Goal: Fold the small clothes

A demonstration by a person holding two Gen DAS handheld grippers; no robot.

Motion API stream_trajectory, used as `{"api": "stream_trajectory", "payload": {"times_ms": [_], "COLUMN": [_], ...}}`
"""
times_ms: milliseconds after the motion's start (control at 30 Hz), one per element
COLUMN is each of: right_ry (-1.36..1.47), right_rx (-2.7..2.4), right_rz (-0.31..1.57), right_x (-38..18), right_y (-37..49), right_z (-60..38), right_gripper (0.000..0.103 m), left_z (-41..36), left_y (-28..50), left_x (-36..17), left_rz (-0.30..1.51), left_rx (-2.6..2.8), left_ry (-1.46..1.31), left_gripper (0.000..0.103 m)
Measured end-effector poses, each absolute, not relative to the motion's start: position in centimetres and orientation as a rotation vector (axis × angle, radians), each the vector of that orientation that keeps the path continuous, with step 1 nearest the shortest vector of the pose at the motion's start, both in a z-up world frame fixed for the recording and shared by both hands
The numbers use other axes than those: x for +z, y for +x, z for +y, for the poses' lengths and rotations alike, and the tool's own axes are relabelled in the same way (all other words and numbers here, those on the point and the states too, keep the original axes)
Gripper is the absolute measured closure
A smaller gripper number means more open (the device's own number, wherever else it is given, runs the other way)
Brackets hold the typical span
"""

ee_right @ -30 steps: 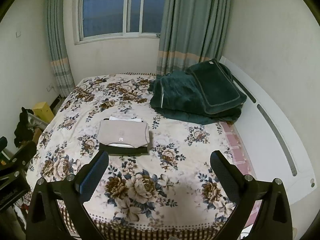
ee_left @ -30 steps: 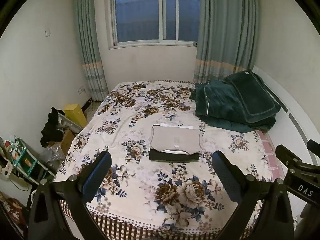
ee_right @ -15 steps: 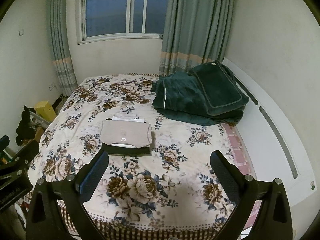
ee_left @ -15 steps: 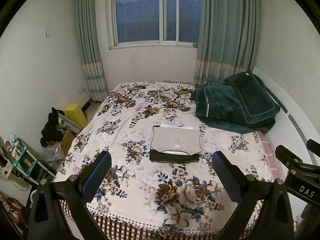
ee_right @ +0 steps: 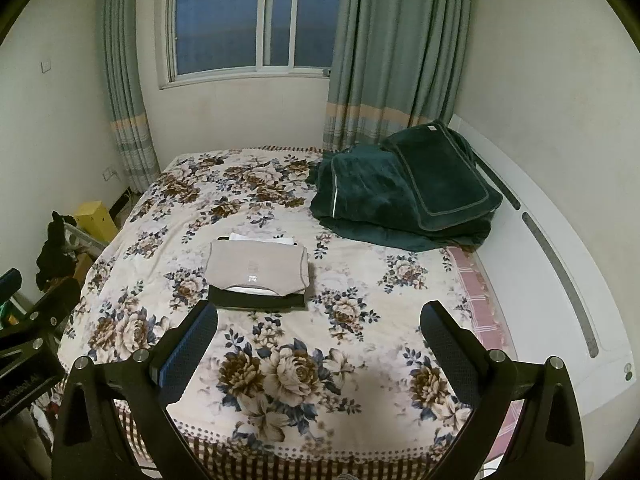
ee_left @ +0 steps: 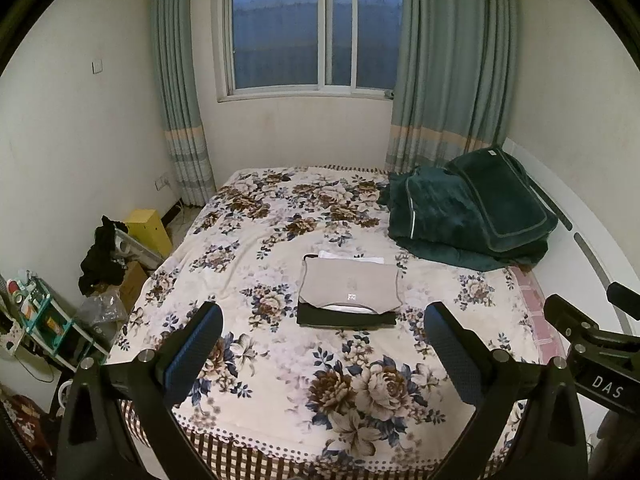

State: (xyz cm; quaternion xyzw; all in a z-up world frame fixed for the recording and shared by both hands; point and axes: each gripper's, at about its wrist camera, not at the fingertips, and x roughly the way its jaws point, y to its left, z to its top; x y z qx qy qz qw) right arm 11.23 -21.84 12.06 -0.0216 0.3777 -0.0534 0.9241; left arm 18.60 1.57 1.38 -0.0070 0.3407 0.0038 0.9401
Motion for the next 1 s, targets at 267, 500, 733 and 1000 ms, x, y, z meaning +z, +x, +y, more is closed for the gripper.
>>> {"api": "stream_trajectory", "payload": {"times_ms": [267, 500, 733, 1000], "right_ry": [-0.042, -0.041, -0.036, -0.037], "right_rx": [-0.106, -0.103, -0.098, -0.098], "right_rz": [0.774, 0.773, 0.771, 0.770], "right_x": [12.1, 12.1, 12.3, 12.3], "right_y": [11.2, 11.1, 11.2, 11.3], "right_z": [-21.7, -21.7, -21.3, -21.3], "right_gripper": [0.000, 0.000, 0.000, 0.000], "left_z": [1.5, 1.5, 1.3, 0.9], "left_y": [18.6, 18.6, 18.6, 18.9], "left_x": [1.8, 2.0, 2.1, 2.5], "left_rz": [0.691, 0.689, 0.685, 0.685], "left_rx": [0.011, 0.014, 0.016, 0.011], "left_ry": [-0.018, -0.017, -0.018, -0.019], "left_gripper": [0.000, 0.000, 0.000, 0.000]}}
